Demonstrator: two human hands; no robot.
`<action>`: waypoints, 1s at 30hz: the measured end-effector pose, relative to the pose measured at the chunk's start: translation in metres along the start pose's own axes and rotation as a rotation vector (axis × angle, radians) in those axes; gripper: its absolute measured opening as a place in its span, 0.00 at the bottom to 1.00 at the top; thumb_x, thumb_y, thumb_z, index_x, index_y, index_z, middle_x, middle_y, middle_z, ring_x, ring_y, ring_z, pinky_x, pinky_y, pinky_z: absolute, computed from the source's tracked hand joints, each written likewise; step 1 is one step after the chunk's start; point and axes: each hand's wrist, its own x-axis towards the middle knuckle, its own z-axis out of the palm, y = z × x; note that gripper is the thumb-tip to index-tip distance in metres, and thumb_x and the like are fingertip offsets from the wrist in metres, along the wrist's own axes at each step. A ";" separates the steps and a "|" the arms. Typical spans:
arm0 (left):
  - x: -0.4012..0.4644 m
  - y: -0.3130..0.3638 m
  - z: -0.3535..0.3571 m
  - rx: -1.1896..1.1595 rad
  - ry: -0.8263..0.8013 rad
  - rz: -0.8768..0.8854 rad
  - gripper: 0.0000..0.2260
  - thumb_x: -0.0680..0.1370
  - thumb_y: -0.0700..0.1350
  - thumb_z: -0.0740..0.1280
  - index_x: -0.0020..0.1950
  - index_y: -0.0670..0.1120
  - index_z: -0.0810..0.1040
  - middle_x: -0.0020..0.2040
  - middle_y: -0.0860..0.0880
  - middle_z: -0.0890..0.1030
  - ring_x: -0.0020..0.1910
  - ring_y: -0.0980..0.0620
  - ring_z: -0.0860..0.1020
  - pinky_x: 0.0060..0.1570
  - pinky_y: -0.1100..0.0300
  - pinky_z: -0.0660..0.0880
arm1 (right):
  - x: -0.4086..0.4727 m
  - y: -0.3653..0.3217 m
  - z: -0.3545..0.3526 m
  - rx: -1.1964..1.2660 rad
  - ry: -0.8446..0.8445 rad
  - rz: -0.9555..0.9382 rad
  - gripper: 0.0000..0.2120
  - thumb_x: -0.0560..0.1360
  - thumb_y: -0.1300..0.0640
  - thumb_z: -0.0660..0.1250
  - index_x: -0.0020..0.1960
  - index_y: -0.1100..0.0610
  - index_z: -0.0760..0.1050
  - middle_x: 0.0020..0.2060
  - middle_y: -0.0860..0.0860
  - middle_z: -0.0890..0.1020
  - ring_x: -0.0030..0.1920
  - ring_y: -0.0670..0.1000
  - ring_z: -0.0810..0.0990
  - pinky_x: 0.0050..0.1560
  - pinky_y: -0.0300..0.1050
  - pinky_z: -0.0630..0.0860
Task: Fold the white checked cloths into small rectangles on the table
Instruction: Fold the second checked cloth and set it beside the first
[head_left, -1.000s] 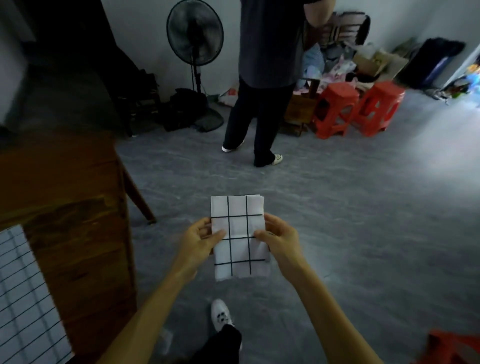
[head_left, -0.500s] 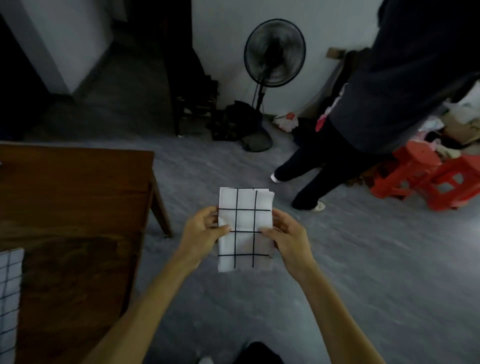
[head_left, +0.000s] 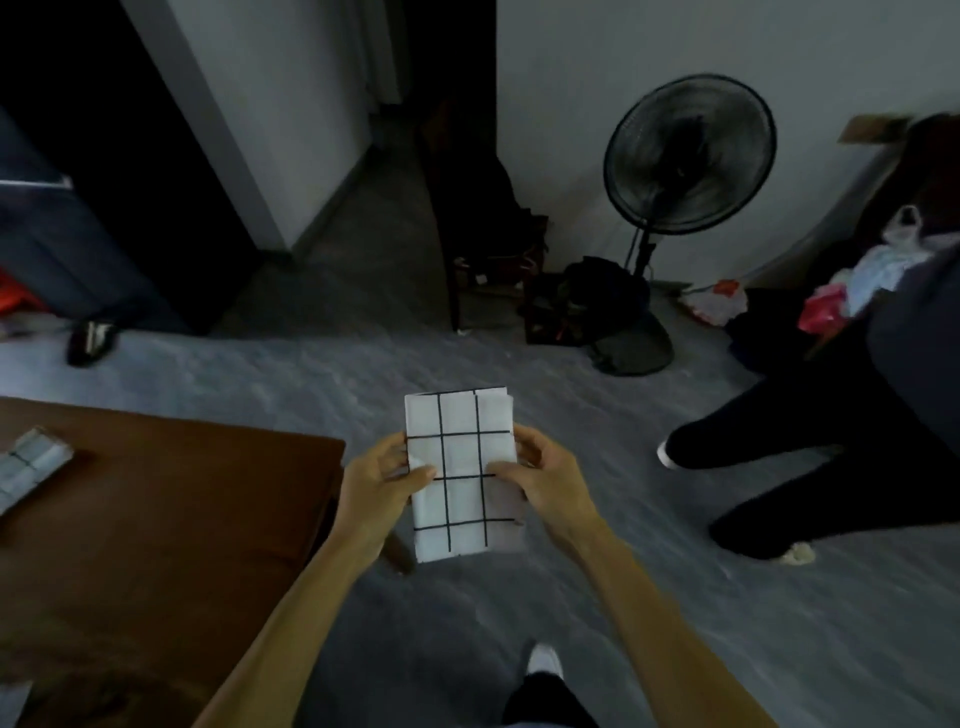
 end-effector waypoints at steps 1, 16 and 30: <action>0.015 0.008 0.003 -0.008 0.025 0.005 0.15 0.71 0.34 0.71 0.54 0.49 0.79 0.48 0.52 0.84 0.48 0.53 0.82 0.47 0.53 0.80 | 0.020 -0.011 -0.002 0.002 -0.029 0.014 0.16 0.71 0.65 0.72 0.53 0.48 0.79 0.46 0.46 0.85 0.48 0.47 0.83 0.46 0.41 0.80; 0.248 0.044 -0.032 -0.146 0.271 0.039 0.15 0.72 0.35 0.71 0.51 0.54 0.79 0.48 0.51 0.84 0.48 0.54 0.83 0.46 0.56 0.80 | 0.302 -0.080 0.073 -0.183 -0.300 0.107 0.09 0.77 0.63 0.65 0.51 0.54 0.81 0.45 0.50 0.86 0.44 0.49 0.84 0.45 0.48 0.81; 0.429 0.058 -0.166 -0.407 0.646 -0.035 0.16 0.71 0.35 0.72 0.55 0.50 0.77 0.47 0.46 0.84 0.45 0.49 0.83 0.39 0.61 0.79 | 0.531 -0.126 0.266 -0.366 -0.620 0.101 0.17 0.71 0.54 0.72 0.59 0.56 0.78 0.51 0.55 0.84 0.52 0.58 0.82 0.50 0.59 0.81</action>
